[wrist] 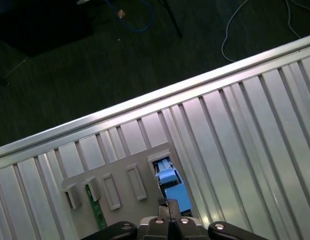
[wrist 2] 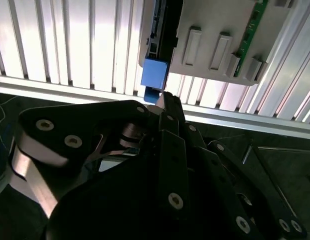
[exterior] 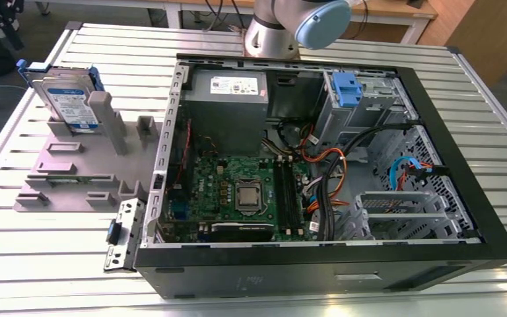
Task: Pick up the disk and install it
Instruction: 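Pick up the disk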
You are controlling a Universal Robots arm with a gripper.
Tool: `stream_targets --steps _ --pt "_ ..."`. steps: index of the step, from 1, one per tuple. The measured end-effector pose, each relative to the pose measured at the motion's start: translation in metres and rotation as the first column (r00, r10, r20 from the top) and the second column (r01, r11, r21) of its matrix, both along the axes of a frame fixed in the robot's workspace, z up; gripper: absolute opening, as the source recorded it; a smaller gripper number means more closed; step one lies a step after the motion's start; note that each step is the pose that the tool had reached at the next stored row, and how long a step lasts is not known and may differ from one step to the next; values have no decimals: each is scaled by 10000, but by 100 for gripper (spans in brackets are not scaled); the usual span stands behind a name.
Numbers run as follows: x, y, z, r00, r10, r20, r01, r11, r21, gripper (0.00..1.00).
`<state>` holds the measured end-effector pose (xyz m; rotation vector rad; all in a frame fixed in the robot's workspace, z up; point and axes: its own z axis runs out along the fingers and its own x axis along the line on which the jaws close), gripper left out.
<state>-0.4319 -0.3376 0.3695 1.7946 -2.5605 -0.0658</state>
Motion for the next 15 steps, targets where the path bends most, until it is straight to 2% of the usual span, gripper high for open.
stream_targets --steps 3,6,9,13,15 --pt "0 0 -1 9985 540 0 -540 9985 0 11" --pt "0 0 -4 9941 1089 0 -1089 9941 0 11" --pt "0 0 -6 9868 1617 0 -1617 9868 0 11" --pt "0 0 -8 9738 2274 -1 -2274 9738 0 11" --pt "0 0 -9 9703 2419 0 -2419 9703 0 11"
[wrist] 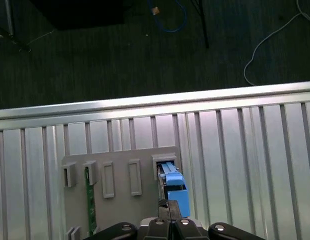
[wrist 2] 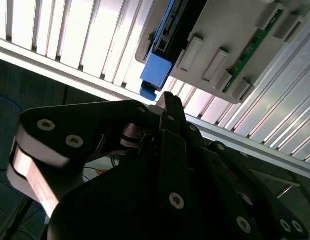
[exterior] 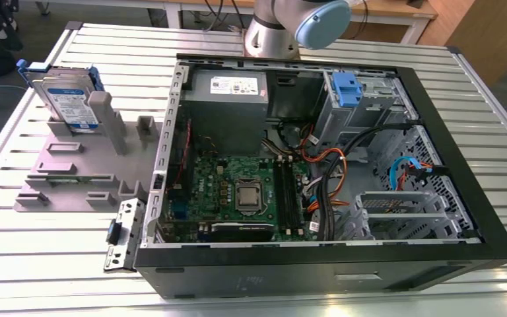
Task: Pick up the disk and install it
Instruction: 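Pick up the disk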
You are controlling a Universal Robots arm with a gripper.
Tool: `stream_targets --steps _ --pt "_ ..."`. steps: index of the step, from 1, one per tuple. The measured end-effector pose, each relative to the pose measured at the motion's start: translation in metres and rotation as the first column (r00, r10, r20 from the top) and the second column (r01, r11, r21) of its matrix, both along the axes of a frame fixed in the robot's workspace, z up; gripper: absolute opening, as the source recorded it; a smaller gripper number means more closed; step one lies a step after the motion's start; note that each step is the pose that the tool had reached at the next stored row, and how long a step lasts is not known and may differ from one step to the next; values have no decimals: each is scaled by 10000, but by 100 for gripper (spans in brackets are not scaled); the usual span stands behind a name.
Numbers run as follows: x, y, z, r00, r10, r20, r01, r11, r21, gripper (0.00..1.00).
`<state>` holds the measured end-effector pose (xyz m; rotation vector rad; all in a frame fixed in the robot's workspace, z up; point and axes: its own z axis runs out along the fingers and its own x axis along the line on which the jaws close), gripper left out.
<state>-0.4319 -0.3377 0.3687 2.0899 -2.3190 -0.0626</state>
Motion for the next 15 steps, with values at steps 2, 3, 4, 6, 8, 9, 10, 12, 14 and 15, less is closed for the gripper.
stream_targets --steps 2,3,4,6,8,9,10,12,14,15 --pt "0 0 0 10000 20 1 -20 10000 0 11" --pt "0 0 0 10000 20 1 -20 10000 -1 11" --pt "0 0 0 10000 21 1 -21 10000 0 11" --pt "0 0 0 10000 21 1 -21 10000 0 11" --pt "0 0 0 10000 23 1 -23 10000 -1 11" --pt "0 0 0 10000 23 1 -23 10000 0 11" --pt "0 0 0 10000 23 0 -23 10000 -1 11" --pt "0 0 0 10000 32 1 -32 10000 0 11" --pt "0 0 0 10000 97 2 -97 10000 0 11" --pt "0 0 -1 9999 167 2 -167 9999 0 11"
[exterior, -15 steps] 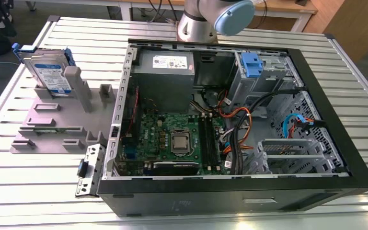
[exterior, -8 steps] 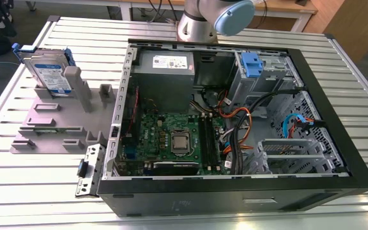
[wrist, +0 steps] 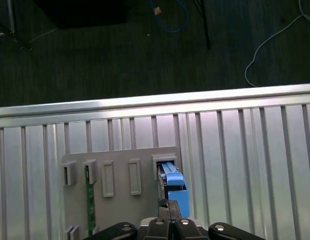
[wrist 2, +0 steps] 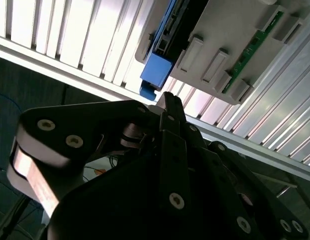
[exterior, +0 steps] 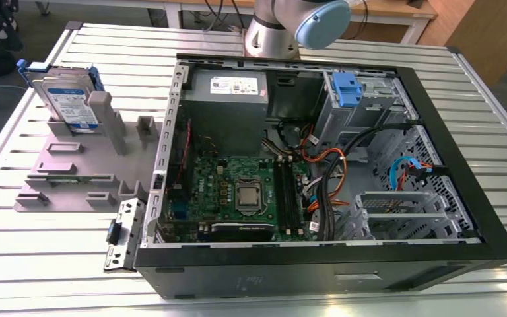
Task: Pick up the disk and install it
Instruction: 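Pick up the disk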
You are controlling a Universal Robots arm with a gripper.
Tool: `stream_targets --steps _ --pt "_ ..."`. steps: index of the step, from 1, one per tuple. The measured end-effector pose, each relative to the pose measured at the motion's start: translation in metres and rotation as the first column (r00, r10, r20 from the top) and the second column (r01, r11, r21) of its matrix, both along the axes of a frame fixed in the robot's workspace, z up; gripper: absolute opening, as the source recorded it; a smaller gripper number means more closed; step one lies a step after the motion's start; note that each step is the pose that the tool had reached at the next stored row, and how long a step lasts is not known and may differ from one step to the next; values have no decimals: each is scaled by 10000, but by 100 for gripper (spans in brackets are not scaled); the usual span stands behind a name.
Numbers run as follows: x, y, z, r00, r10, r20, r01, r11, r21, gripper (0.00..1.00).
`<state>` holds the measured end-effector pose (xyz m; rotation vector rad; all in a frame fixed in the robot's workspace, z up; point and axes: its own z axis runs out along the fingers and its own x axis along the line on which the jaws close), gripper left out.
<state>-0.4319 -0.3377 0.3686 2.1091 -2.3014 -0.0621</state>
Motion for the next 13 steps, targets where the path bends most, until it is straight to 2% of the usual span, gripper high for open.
stream_targets --steps 4,8,9,10,13 --pt "0 0 -3 9980 633 1 -633 9980 0 11" --pt "0 0 -18 9969 789 47 -789 9969 -5 11" --pt "0 0 -24 9964 845 86 -845 9964 -7 11" --pt "0 1 -30 9961 869 152 -869 9962 -13 11" --pt "0 0 -43 9953 878 397 -877 9961 -35 11"
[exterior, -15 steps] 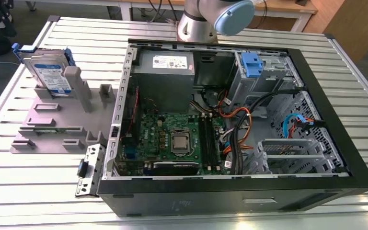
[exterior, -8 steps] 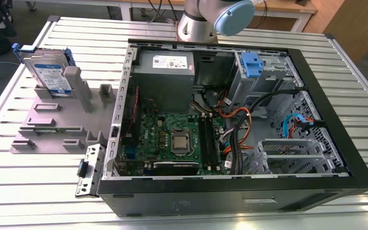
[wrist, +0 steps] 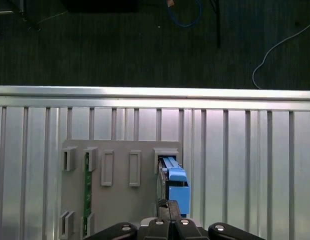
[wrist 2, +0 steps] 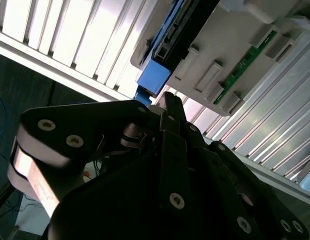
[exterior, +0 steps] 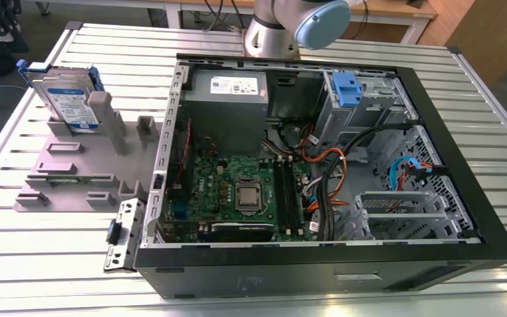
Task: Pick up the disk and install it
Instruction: 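Pick up the disk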
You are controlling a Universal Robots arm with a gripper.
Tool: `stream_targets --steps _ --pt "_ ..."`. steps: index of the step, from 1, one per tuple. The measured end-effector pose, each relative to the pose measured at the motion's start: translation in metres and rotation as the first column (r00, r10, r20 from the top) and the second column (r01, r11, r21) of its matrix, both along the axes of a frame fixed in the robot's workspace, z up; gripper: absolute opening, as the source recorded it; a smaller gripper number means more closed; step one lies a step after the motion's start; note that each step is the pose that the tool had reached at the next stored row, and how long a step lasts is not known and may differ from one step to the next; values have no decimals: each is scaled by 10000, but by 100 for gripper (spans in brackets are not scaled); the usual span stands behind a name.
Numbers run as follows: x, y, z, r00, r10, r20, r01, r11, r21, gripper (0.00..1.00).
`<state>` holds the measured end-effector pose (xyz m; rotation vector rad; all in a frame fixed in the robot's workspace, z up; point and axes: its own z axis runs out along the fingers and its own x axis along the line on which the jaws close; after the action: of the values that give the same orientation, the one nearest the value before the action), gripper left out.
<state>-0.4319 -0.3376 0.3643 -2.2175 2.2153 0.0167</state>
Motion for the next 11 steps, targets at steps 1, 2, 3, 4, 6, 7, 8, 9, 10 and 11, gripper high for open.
stream_targets --steps 1,2,3,4,6,7,8,9,10,11 --pt "0 0 -5 10000 0 87 0 10000 0 11" --pt "1 0 -13 9999 1 146 -1 10000 0 11" --pt "1 2 -23 9998 -12 178 12 10000 1 11" --pt "0 5 -32 9998 -37 194 37 10000 0 11" --pt "1 9 -49 9998 -80 208 80 10000 0 11" --pt "1 10 -54 9997 -82 208 82 10000 0 11" --pt "1 10 -55 9998 -83 208 83 10000 -1 11" --pt "0 10 -55 9998 -84 207 84 10000 -1 11" --pt "0 10 -55 9998 -83 207 83 10000 -1 11" --pt "0 10 -55 9997 -84 208 84 10000 -1 11"
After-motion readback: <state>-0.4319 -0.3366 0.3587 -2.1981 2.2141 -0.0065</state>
